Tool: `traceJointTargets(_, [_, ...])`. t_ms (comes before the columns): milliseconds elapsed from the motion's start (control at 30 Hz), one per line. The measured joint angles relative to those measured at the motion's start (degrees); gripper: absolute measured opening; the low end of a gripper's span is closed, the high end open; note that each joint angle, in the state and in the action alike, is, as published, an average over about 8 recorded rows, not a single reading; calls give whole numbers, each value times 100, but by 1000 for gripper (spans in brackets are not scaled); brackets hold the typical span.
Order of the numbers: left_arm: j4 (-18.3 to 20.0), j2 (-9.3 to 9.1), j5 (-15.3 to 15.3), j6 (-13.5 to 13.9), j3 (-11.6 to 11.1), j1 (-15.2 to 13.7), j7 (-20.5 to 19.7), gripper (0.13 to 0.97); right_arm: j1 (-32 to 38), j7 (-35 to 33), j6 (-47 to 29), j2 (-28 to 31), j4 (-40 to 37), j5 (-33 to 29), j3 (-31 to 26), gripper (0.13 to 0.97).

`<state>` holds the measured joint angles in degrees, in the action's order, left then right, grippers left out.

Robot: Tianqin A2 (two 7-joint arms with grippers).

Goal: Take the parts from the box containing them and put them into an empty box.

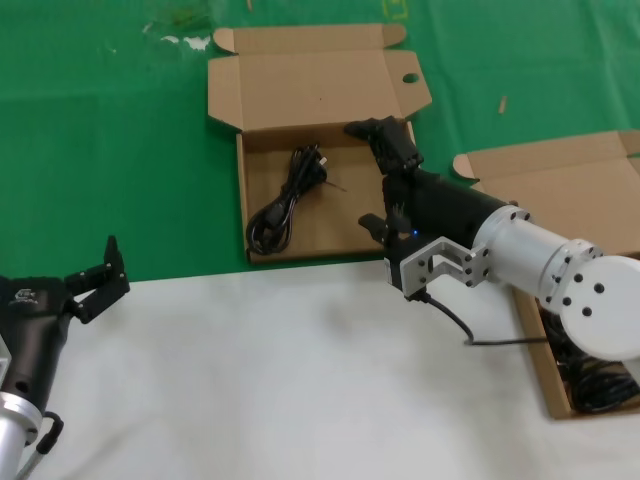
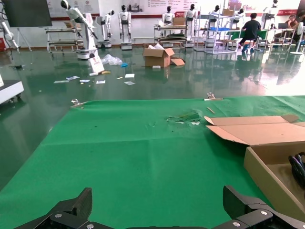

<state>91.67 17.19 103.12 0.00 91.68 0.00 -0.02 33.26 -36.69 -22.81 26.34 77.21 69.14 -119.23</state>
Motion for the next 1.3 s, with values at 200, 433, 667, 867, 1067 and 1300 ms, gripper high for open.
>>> traceJointTargets(200, [0,0,0,0,0,0,0,966,-216,238,147,-59,94,220,178,966])
traceJointTargets(433, [0,0,0,0,0,0,0,966,-524,579,359,-144,228,536,434,966])
traceJointTargets(667, [0,0,0,0,0,0,0,966,-841,930,577,-231,366,860,697,966])
traceJointTargets(867, [0,0,0,0,0,0,0,966,-1115,1231,764,-307,485,1139,924,966])
traceJointTargets(1067, [0,0,1,0,0,0,0,966,-1388,1532,952,-382,604,1419,1150,966])
traceJointTargets(1300, [0,0,2,0,0,0,0,966,-1708,1885,1171,-470,743,1746,1415,966])
